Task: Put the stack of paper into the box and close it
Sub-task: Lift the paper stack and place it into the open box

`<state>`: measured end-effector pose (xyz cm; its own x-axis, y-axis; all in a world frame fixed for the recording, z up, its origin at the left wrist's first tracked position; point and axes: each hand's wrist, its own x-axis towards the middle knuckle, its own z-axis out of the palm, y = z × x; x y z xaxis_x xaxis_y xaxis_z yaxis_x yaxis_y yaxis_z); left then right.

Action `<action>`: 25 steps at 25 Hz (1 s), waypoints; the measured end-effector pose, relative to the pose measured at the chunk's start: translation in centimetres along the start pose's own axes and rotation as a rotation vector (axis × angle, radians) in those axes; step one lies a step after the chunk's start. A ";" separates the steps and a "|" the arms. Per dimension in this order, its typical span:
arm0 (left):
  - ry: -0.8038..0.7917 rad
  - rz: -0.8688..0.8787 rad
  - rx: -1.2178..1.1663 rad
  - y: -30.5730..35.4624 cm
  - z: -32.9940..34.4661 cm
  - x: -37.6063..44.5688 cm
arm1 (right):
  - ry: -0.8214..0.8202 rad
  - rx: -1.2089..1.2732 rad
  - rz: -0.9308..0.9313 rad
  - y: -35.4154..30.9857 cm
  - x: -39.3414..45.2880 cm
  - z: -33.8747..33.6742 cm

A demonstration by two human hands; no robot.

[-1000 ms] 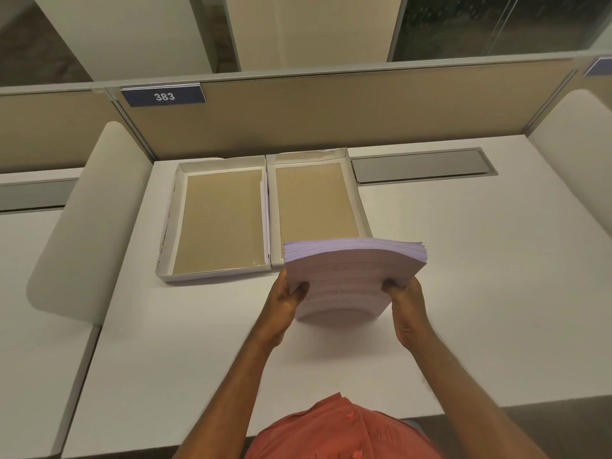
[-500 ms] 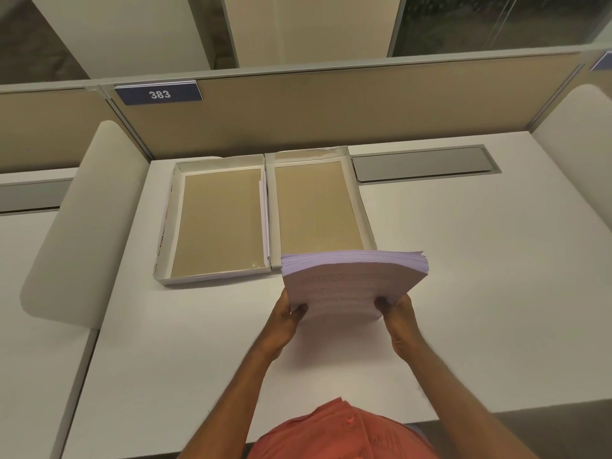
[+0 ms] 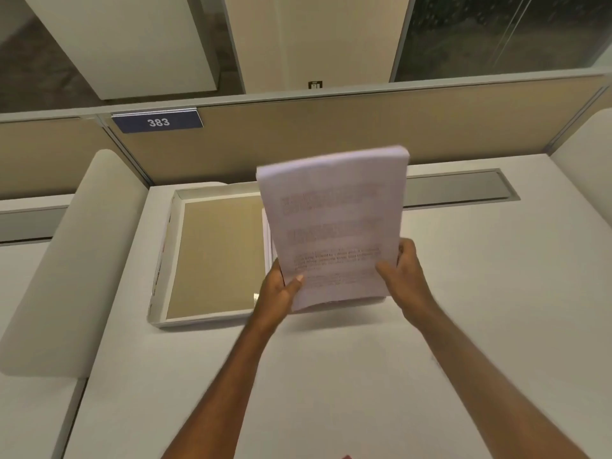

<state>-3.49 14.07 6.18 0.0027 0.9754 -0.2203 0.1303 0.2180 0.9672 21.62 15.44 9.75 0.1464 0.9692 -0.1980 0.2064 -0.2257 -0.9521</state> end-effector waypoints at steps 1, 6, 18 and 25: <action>0.024 -0.012 -0.010 0.8 -0.2 2.0 | -0.006 0.003 0.000 -0.7 2.0 0.5; 0.176 -0.308 0.023 0.1 0.3 9.2 | 0.042 -0.097 0.151 1.0 9.7 4.4; 0.303 -0.525 0.344 -5.1 3.6 11.9 | 0.007 -0.302 0.241 9.3 12.3 7.0; 0.208 -0.359 0.869 -4.3 5.4 10.8 | 0.037 -0.696 -0.080 9.1 10.2 7.8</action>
<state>1.33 23.51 -1.00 -0.3456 0.8592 -0.3773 0.7783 0.4871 0.3962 17.48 24.06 -2.75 0.1353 0.9843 -0.1137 0.7879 -0.1764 -0.5900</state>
